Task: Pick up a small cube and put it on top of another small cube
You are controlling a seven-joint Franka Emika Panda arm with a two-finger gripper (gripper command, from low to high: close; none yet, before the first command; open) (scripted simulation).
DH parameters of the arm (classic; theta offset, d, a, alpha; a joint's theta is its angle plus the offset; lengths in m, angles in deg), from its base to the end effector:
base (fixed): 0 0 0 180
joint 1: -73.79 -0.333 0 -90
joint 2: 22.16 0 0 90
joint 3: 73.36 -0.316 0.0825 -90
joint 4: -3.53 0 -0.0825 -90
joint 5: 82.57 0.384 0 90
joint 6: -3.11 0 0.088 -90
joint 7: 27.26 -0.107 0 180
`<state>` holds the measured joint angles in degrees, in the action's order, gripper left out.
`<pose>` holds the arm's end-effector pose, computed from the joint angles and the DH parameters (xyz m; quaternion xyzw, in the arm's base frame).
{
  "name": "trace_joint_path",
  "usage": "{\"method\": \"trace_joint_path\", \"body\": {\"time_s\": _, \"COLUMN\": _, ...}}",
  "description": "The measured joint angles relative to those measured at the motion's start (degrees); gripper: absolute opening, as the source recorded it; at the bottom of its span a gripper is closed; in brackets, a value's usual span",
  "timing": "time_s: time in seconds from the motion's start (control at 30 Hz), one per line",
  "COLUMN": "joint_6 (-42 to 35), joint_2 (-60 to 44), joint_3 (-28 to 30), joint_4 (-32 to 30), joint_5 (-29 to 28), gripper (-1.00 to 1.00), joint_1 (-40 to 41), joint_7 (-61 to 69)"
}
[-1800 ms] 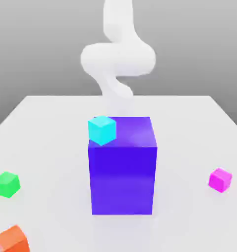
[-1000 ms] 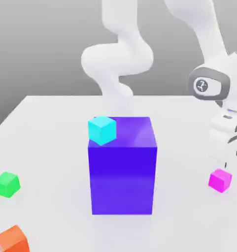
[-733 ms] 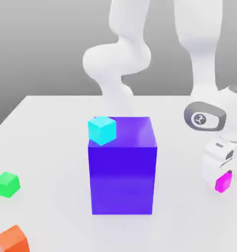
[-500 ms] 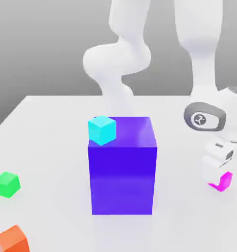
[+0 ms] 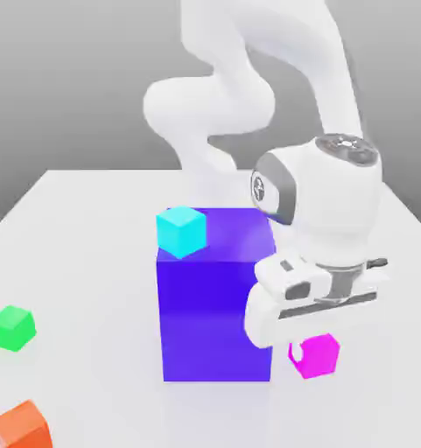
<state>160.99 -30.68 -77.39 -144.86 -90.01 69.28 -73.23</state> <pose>0.4386 0.0722 0.2070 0.9643 -0.2639 0.0170 0.0135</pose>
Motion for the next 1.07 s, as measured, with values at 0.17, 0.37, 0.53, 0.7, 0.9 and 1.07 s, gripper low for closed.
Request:
{"method": "trace_joint_path", "body": {"time_s": 0.17, "joint_6": -1.72, "joint_2": 1.24, "joint_3": 6.40, "joint_4": 0.72, "joint_5": 1.08, "gripper": -1.00, "joint_1": 9.03, "joint_7": 11.44}}
{"method": "trace_joint_path", "body": {"time_s": 0.37, "joint_6": -3.93, "joint_2": 3.17, "joint_3": 13.17, "joint_4": 0.57, "joint_5": 3.37, "gripper": -1.00, "joint_1": 20.67, "joint_7": 27.52}}
{"method": "trace_joint_path", "body": {"time_s": 0.53, "joint_6": -5.55, "joint_2": 4.74, "joint_3": 17.30, "joint_4": 0.18, "joint_5": 5.57, "gripper": -1.00, "joint_1": 30.40, "joint_7": 40.14}}
{"method": "trace_joint_path", "body": {"time_s": 0.7, "joint_6": -6.74, "joint_2": 5.94, "joint_3": 20.03, "joint_4": -0.26, "joint_5": 8.38, "gripper": -1.00, "joint_1": 38.18, "joint_7": 52.68}}
{"method": "trace_joint_path", "body": {"time_s": 0.9, "joint_6": -0.76, "joint_2": -0.58, "joint_3": 18.20, "joint_4": 0.21, "joint_5": 13.29, "gripper": -1.00, "joint_1": 39.21, "joint_7": 57.87}}
{"method": "trace_joint_path", "body": {"time_s": 1.07, "joint_6": 2.67, "joint_2": -4.49, "joint_3": 16.66, "joint_4": 0.33, "joint_5": 16.00, "gripper": 1.00, "joint_1": 40.31, "joint_7": 59.83}}
